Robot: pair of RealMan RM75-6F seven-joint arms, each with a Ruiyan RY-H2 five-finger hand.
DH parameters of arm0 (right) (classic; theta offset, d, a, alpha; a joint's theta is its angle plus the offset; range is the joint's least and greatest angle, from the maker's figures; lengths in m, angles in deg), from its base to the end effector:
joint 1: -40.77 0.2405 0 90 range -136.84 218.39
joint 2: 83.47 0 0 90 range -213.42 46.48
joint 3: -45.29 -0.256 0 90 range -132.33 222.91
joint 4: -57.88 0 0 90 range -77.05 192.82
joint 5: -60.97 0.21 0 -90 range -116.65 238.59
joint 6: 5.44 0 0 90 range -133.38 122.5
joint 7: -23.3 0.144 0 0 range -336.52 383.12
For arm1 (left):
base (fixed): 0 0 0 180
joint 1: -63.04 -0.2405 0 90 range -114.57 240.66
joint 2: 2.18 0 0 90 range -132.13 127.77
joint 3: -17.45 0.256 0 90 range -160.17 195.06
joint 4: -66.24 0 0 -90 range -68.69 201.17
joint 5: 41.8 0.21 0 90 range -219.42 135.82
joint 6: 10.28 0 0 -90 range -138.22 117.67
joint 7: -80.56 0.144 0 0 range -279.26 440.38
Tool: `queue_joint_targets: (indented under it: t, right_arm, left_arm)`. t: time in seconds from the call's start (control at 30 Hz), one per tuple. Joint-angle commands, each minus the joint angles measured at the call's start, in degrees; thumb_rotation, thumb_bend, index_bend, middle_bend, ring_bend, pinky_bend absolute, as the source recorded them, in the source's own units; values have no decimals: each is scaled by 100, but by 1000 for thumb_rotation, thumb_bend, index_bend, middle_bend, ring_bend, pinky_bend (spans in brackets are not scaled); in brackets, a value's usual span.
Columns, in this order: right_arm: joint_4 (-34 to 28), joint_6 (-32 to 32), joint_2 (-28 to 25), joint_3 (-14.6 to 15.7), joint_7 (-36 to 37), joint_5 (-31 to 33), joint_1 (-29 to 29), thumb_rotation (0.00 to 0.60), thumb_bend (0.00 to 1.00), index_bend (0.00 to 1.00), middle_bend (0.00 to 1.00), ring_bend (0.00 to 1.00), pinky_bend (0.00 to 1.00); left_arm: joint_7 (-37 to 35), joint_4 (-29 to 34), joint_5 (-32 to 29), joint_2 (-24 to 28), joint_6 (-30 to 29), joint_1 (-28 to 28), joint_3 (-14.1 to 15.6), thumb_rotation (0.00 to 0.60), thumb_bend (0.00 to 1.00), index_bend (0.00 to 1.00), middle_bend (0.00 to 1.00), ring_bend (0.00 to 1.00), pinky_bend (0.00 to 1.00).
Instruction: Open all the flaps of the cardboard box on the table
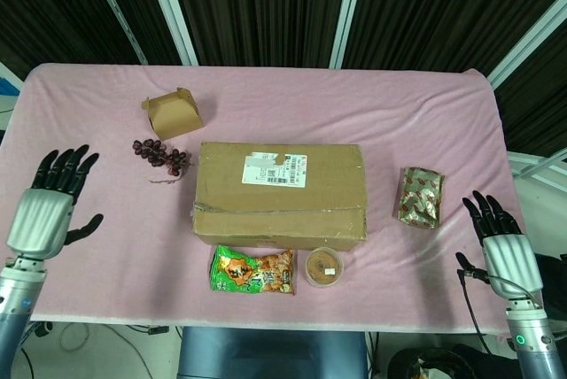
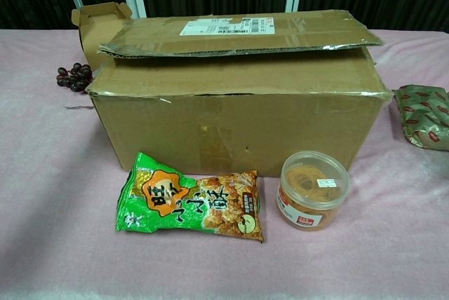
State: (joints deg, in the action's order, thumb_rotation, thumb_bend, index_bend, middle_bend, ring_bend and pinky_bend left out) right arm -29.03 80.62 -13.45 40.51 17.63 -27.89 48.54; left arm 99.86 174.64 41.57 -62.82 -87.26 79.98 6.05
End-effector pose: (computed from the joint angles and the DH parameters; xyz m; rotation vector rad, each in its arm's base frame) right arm -0.3002 -0.2039 0.1387 1.4448 -0.7450 0.9322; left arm -0.2043 0.2536 0.1591 -1.5534 -0.6753 -0.9941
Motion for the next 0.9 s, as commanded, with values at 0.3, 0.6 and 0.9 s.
queue_joint_targets:
  t: [0.3,0.6,0.9]
  right_arm:
    - [-35,-95,-10,-63,130,168,23,600,299,0,0,0,212]
    - [-55,-143,-22,-115,225,279,37,600,298,0,0,0,212]
    - [-71,-171,-24,-125,281,308,51,600,298,0,0,0,212]
  left_arm:
    - [1549,356,-949,-666,1105,1161,-360,600,199,0,0,0,0]
    - [2143,328,-1363,-1157,1311,1603,-328,600,204,0,0,0,0]
    - [2379,241,-1551,-1538,1259,1852,-273,600,230,0,0,0,0]
